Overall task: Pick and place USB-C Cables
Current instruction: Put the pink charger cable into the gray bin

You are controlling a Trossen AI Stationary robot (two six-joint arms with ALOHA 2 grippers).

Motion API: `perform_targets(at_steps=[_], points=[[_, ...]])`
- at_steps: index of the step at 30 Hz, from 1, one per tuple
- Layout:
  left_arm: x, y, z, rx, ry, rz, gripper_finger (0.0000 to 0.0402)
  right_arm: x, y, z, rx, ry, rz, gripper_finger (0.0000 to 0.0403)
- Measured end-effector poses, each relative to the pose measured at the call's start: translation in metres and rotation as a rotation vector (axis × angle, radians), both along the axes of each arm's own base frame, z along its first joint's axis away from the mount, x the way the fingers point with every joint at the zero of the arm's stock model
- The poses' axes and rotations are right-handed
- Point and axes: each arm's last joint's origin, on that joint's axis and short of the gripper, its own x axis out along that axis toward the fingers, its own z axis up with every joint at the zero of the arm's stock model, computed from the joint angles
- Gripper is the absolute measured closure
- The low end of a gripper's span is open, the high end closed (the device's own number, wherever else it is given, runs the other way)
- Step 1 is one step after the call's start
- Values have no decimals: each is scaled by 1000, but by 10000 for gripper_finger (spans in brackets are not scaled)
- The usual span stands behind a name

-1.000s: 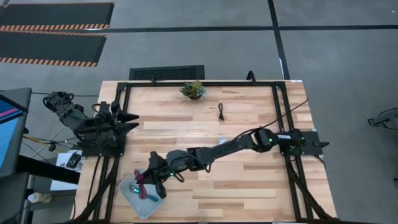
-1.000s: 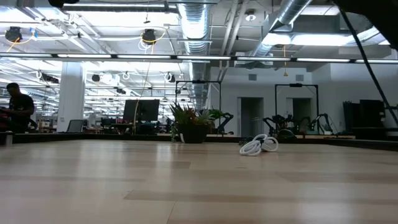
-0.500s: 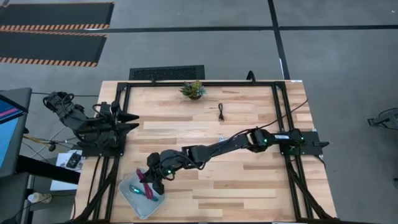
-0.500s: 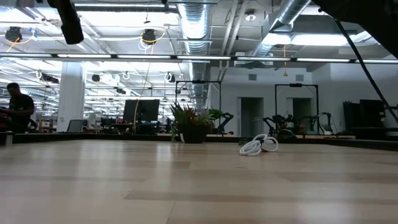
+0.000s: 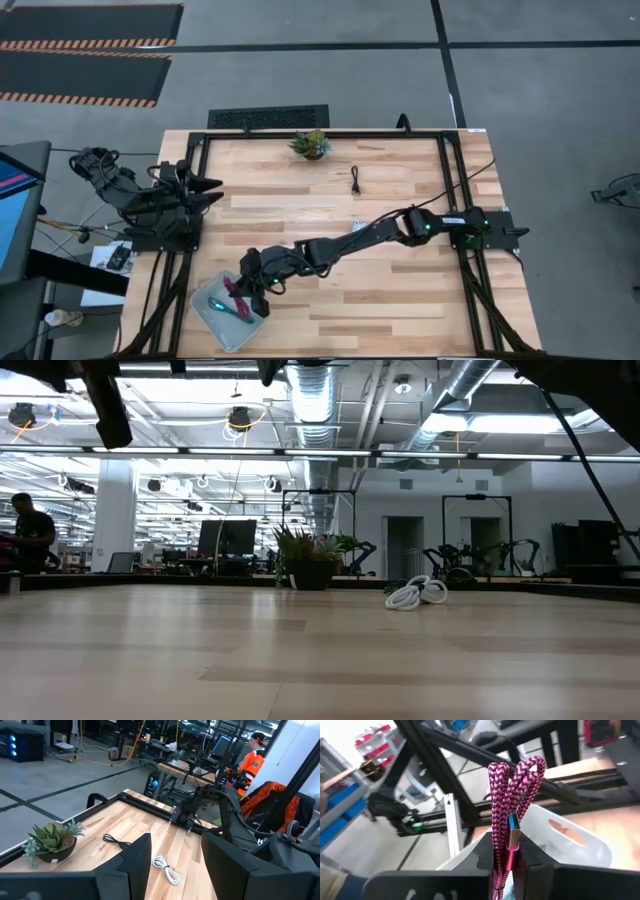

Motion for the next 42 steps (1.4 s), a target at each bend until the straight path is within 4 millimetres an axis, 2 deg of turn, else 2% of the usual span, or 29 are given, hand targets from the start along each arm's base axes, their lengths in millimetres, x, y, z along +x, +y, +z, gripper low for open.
perform_targets(at_steps=[8,12,14,23,30,42], points=[[0,0,0,1,-1,5,239,3,1,-17,8,-27,-19,369],[0,0,0,0,-1,5,239,7,3,-42,49,5,-1,369],[0,0,0,0,0,5,239,7,3,-47,56,30,4,369],[0,0,-1,-2,4,5,239,8,-4,-45,75,56,-8,369],[0,0,-1,-2,4,6,239,7,-4,-50,68,105,-11,328],[0,0,-1,-3,4,5,239,7,-4,-50,25,92,0,311]])
